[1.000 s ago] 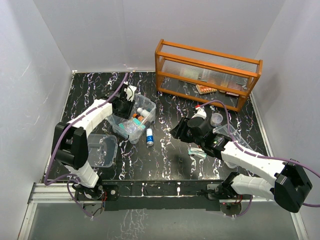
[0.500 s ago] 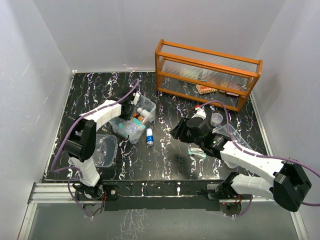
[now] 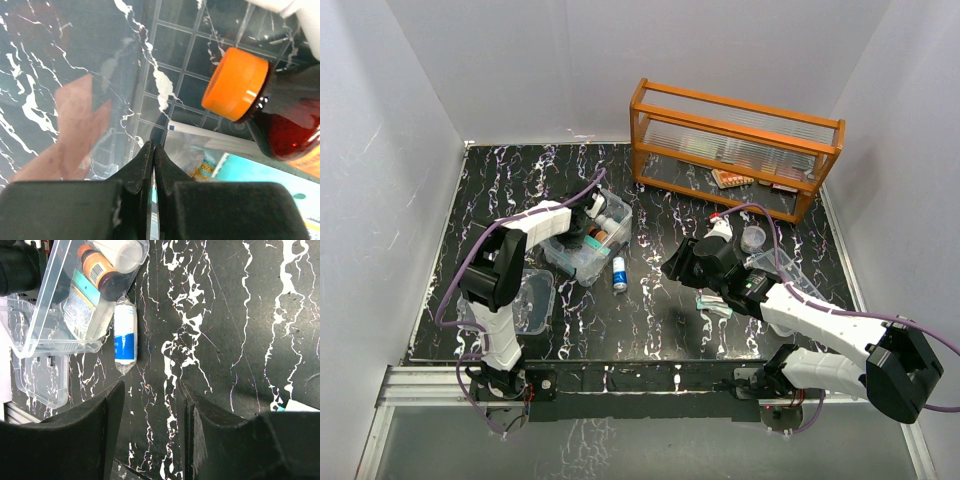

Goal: Organize the medicine kit

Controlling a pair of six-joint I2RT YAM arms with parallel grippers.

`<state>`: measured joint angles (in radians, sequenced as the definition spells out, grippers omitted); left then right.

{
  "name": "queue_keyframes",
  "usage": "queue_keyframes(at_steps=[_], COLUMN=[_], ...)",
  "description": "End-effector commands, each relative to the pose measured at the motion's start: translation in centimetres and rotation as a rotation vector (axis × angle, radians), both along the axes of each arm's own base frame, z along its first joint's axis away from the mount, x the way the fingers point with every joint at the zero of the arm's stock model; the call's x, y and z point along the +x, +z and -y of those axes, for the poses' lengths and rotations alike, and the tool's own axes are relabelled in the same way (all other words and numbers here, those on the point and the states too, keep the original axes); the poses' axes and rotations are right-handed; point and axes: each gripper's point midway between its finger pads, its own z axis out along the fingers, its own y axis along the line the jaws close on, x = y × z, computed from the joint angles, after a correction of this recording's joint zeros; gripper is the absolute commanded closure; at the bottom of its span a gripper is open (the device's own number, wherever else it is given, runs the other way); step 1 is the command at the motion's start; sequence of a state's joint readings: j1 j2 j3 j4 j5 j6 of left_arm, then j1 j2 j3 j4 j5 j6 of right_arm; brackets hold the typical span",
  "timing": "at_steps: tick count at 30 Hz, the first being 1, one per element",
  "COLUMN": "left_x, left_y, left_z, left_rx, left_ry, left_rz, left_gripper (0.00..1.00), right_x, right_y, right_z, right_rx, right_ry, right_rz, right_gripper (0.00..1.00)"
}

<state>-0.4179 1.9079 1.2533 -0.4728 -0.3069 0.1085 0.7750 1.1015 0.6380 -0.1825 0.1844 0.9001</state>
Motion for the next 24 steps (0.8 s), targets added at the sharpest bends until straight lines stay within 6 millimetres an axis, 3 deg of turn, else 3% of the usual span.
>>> queue_keyframes(at_steps=[1,4,10,17,24], left_x=[-2.6,-3.2,-2.6,-0.8,0.3], left_y=[0.5,1.2,3.5,4.9,8.5], left_z=[1.6,2.4,3.6,1.9,3.2], left_rx=[-0.090,-0.147,-0.212,-0.108,-0.199], left_ry=[-0.014,-0.032,-0.037,0.029,0.022], left_rz=[-0.106,-0.115,-0.073,-0.001,0.083], left_gripper=[1.00,1.00,1.00,1.00,0.97], right_x=[0.7,0.7,0.6,0.6,0.9], right_y=[1.4,1.5,1.5,1.7,2.3], right_z=[-0.2,-0.3,-0.5,-0.1,1.2], right_rx=[0.043,0.045,0.051,0.051,0.026], right_ry=[-0.023,-0.019,-0.012,-0.023,-0.080], right_rz=[0.047,0.046,0.043,0.048,0.074], right_gripper=[0.57,0.57,0.58,0.57,0.57])
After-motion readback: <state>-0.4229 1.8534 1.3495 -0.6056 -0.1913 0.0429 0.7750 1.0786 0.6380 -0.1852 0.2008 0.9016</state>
